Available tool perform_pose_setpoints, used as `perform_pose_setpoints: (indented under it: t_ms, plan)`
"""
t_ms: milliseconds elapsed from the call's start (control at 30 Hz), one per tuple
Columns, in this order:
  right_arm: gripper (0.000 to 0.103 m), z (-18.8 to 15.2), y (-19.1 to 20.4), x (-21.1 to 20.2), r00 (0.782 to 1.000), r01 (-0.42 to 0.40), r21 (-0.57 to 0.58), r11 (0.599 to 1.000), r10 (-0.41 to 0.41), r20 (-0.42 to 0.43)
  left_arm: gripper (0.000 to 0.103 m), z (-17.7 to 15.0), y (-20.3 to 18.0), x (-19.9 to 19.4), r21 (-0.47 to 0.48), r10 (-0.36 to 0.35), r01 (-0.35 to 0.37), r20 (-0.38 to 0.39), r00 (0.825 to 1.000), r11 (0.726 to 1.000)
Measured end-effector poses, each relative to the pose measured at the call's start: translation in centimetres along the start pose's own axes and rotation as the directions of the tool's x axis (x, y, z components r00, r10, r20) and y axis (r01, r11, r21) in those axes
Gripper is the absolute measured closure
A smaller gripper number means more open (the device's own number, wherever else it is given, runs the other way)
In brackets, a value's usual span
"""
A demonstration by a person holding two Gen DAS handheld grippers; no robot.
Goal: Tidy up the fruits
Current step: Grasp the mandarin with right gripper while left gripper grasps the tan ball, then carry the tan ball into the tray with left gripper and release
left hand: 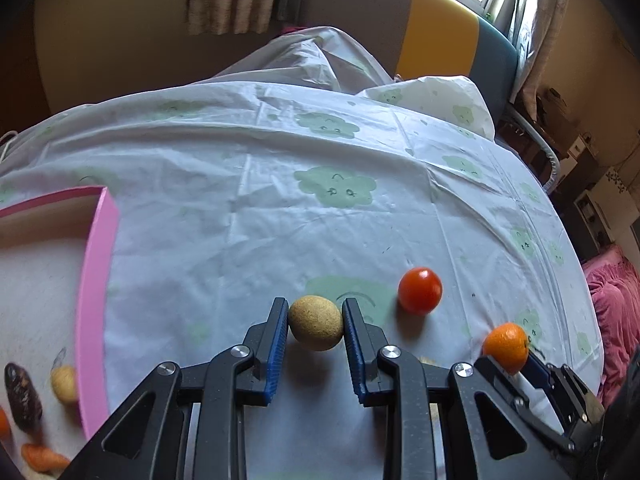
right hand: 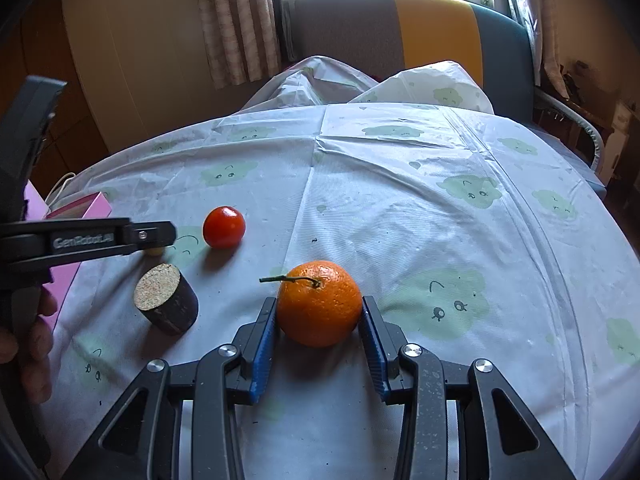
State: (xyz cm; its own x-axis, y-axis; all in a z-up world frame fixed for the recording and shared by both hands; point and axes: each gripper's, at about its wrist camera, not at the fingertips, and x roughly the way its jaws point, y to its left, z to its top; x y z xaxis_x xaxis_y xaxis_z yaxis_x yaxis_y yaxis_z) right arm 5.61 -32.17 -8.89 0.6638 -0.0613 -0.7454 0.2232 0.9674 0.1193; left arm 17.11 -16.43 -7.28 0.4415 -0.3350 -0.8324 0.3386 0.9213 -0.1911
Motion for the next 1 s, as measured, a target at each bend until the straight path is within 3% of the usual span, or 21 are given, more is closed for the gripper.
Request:
perform_pose_setpoints:
  t_ms: [300, 467, 500, 867, 1000]
  plan:
    - [0.062, 0.0, 0.0, 0.0, 1.0, 0.003, -0.003, 1.0, -0.003, -0.002, 0.075, -5.6, -0.5, -4.8, 0.095, 0.009, -0.015, 0.061, 0.998, 0.995]
    - [0.062, 0.0, 0.1, 0.0, 1.0, 0.01, -0.008, 1.0, -0.01, -0.002, 0.075, -8.7, -0.6, -4.8, 0.119, 0.017, -0.021, 0.037, 0.999, 0.993]
    - [0.062, 0.0, 0.2, 0.0, 1.0, 0.018, -0.015, 1.0, -0.018, -0.003, 0.075, -9.1, -0.6, -5.0, 0.124, 0.017, -0.025, 0.061, 0.998, 0.992]
    - [0.062, -0.1, 0.7, 0.1, 0.999, 0.052, -0.044, 0.998, -0.052, -0.001, 0.076, -9.7, -0.7, -4.8, 0.126, 0.049, -0.057, 0.07, 0.996, 0.99]
    - [0.062, -0.1, 0.7, 0.1, 0.999, 0.047, -0.039, 0.998, -0.047, 0.002, 0.076, -9.8, -0.7, -6.5, 0.123, 0.044, -0.054, 0.082, 0.996, 0.991]
